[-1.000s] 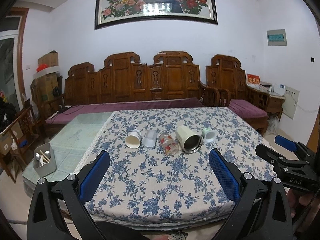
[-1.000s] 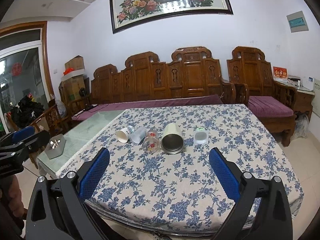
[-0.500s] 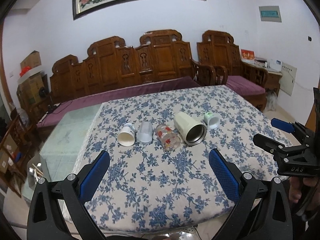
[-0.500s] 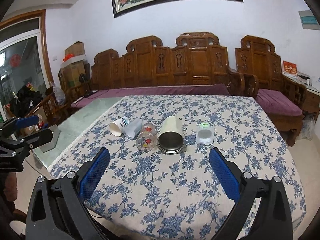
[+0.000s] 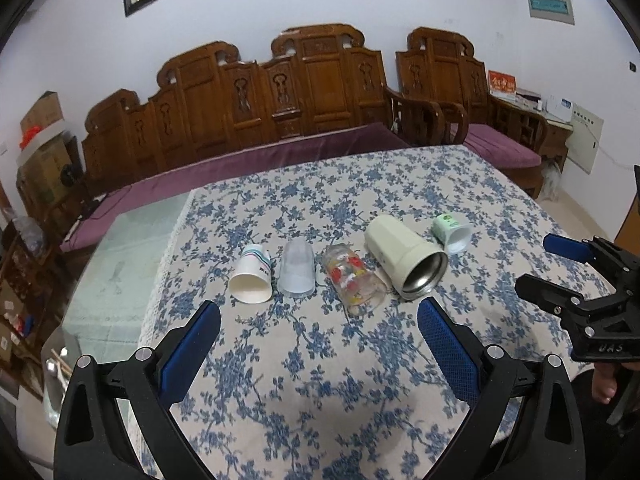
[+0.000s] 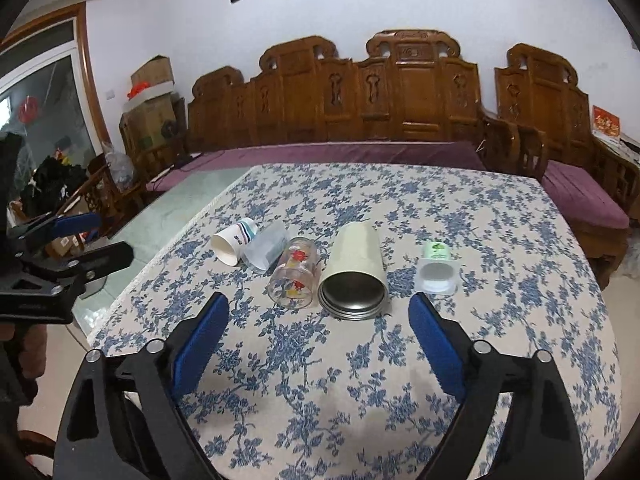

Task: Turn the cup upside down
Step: 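Move the left tool toward the clear plastic cup lying on its side, then close the left gripper around the clear plastic cup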

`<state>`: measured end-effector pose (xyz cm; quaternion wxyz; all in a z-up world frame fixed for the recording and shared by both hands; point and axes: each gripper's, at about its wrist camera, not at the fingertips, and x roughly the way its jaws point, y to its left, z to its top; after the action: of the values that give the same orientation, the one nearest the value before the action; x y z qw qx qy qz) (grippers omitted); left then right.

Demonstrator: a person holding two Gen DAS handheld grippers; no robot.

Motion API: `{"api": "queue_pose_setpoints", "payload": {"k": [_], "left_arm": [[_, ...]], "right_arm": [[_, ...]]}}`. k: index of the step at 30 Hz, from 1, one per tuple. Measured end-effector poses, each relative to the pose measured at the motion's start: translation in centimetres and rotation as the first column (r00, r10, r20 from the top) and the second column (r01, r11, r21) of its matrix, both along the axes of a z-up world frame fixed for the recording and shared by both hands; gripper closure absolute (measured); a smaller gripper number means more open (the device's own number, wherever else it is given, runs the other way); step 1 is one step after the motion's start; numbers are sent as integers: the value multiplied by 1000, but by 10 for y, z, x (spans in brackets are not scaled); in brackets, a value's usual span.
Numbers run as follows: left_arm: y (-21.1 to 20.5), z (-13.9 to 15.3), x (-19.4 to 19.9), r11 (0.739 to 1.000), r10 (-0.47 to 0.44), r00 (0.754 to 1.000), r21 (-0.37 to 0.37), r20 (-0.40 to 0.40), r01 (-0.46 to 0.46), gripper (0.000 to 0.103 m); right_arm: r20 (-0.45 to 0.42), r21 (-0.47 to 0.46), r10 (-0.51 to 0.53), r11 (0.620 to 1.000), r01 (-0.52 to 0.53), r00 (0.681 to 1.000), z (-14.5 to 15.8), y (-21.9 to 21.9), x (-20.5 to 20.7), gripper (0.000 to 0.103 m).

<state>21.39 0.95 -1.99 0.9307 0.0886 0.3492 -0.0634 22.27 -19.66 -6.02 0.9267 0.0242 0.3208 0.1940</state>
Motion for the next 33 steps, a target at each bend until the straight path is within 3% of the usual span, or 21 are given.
{"api": "queue_pose_setpoints", "payload": {"k": [9, 19, 26, 33], "left_arm": [[7, -34, 82, 1000, -28, 993, 5, -117, 29, 21], [12, -94, 165, 1000, -20, 967, -18, -255, 16, 33], [17, -130, 201, 999, 5, 946, -40, -325, -19, 44], [24, -154, 228, 995, 27, 920, -78, -390, -62, 47]], "right_arm": [[-79, -30, 30, 999, -32, 996, -24, 20, 44, 19], [-171, -53, 55, 996, -65, 984, -65, 34, 67, 20], [-212, -49, 68, 996, -80, 975, -83, 36, 69, 20], [-241, -42, 63, 996, -75, 968, -96, 33, 71, 20]]}}
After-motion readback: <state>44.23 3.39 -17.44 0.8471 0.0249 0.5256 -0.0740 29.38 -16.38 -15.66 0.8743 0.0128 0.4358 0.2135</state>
